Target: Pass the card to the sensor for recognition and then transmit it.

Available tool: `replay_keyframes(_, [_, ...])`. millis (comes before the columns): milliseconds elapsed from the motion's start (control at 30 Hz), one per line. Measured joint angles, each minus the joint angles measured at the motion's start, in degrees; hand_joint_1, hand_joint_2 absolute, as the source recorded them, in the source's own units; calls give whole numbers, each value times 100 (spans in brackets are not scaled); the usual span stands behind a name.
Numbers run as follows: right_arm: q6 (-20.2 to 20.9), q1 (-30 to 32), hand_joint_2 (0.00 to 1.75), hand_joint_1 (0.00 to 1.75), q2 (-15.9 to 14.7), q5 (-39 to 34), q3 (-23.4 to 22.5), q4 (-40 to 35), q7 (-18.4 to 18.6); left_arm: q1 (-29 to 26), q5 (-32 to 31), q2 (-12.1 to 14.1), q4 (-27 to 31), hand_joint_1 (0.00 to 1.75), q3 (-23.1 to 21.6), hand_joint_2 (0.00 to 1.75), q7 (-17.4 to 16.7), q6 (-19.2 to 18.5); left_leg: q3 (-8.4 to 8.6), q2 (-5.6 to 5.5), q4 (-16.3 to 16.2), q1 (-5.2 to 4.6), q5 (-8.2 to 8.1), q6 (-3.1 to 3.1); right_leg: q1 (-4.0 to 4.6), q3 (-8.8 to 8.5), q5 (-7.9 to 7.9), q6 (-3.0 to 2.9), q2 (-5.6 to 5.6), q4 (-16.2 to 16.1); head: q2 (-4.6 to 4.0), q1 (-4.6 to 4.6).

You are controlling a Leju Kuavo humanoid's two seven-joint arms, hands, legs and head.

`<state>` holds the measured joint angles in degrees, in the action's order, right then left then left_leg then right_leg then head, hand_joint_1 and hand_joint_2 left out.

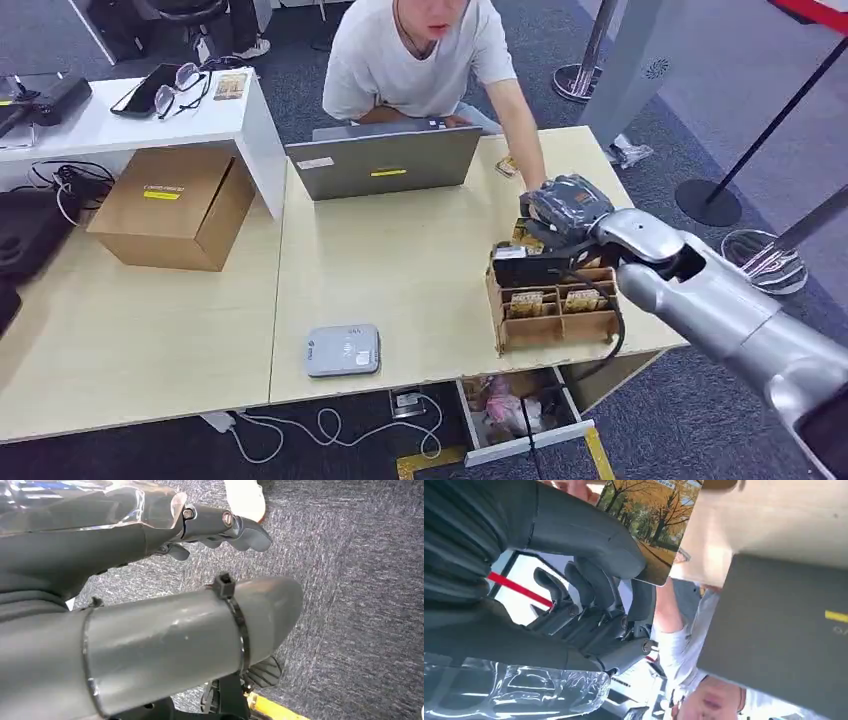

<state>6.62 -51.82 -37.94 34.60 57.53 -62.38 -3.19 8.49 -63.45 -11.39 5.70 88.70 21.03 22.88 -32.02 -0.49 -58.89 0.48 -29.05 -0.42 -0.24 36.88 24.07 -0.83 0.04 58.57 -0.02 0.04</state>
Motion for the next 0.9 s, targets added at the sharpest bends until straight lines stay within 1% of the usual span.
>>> replay_keyframes(67, [-28, -30, 175, 159, 0, 0, -31, -22, -7, 0, 2, -2, 0, 0, 0, 0, 0, 7, 0, 0, 0, 0, 0, 0, 0, 0, 0, 0, 0, 0, 0, 0])
replay_keyframes(133, [-30, -52, 175, 159, 2, 0, -70, -44, -26, 0, 7, -2, 0, 0, 0, 0, 0, 9, 0, 0, 0, 0, 0, 0, 0, 0, 0, 0, 0, 0, 0, 2])
replay_keyframes(167, [-37, -70, 175, 162, 7, 0, -79, -52, -33, 1, 15, -2, 0, 0, 0, 0, 0, 9, 0, 0, 0, 0, 0, 0, 0, 0, 0, 0, 0, 0, 0, 2])
replay_keyframes(233, [-63, -96, 175, 161, 13, 0, -96, -72, -48, 2, 22, -2, 0, 0, 0, 0, 0, 17, 0, 0, 0, 0, 0, 0, 0, 0, 0, 0, 0, 0, 0, 2])
replay_keyframes(267, [-77, -106, 175, 164, 15, -4, -107, -83, -57, 2, 22, -4, 0, 0, 0, 0, 0, 24, 0, 0, 0, 0, 0, 0, 0, 0, 0, 0, 0, 0, 0, 2])
replay_keyframes(333, [-107, -127, 175, 166, 24, -17, -124, -111, -68, 1, 24, -11, 0, 0, 0, 0, 4, 31, 0, 0, 0, 0, 0, 0, 0, 0, 0, 0, 0, 0, 0, 2])
replay_keyframes(367, [-125, -143, 175, 171, 26, -18, -129, -120, -70, 2, 24, -17, 0, 0, 0, 0, 11, 33, 0, 0, 0, 0, 0, 0, 0, 0, 0, 0, 0, 0, 0, 2])
replay_keyframes(433, [-168, -164, 175, 173, 35, -26, -146, -138, -103, 1, 24, -28, 0, 0, 0, 0, 17, 39, 0, 0, 0, 0, 0, 0, 0, 0, 0, 0, 0, 0, 0, 2])
replay_keyframes(633, [-385, -180, 175, 175, 72, -70, -243, -205, -155, 2, 20, -44, 0, 0, 0, 0, 61, 50, 0, -1, 0, 0, 0, 0, 0, 0, 0, 0, 0, 0, 0, 2])
replay_keyframes(900, [-807, -180, 175, 175, 157, -35, -372, -278, -160, 5, -63, -55, 0, 0, 0, 0, 85, 57, 0, -1, 0, 0, 0, 0, 0, 0, 0, 0, 0, 0, 0, 4])
